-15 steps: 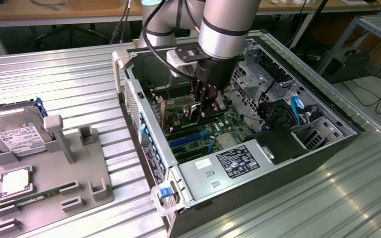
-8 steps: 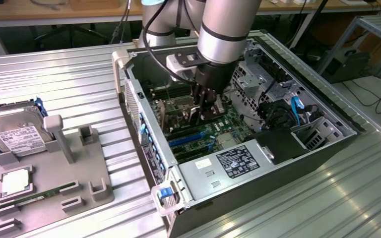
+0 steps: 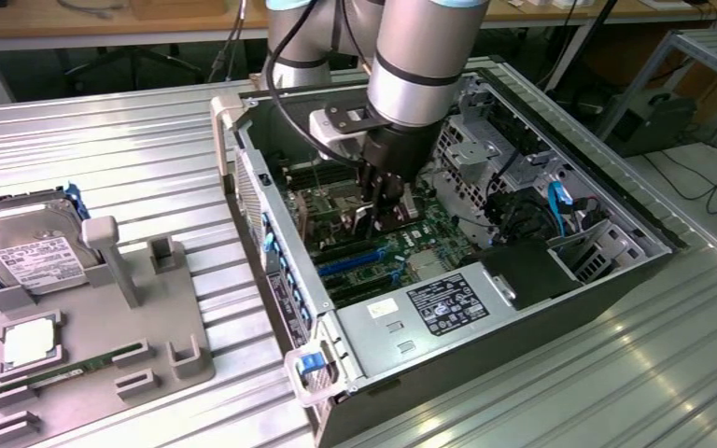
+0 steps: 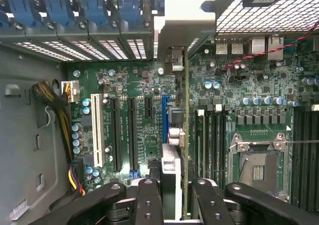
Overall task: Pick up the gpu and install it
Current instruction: 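Insert the gpu into the slot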
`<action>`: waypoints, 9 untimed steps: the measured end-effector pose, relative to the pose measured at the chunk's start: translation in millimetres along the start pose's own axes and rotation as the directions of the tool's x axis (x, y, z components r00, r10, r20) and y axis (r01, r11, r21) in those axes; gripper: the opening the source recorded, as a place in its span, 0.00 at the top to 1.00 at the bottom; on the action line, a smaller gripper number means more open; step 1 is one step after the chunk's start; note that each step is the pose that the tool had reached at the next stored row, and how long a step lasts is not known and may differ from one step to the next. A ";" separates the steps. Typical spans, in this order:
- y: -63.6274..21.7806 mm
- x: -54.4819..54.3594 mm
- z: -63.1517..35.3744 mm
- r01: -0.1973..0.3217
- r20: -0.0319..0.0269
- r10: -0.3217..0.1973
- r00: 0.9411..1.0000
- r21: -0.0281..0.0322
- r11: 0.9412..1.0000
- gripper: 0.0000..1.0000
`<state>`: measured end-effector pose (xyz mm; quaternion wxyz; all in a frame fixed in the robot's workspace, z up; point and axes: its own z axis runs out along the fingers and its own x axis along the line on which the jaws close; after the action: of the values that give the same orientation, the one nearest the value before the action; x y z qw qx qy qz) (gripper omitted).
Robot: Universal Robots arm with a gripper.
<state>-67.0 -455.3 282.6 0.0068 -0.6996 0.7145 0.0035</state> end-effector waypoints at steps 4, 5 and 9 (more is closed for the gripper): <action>0.0 2.8 2.5 0.000 0.000 0.000 1.000 0.000 1.000 0.71; 0.0 3.1 3.1 0.000 0.001 0.000 1.000 0.000 1.000 0.71; 0.8 3.6 5.4 0.000 0.000 0.000 1.000 0.000 1.000 0.71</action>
<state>-67.9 -458.8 277.2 0.0069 -0.6996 0.7145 0.0036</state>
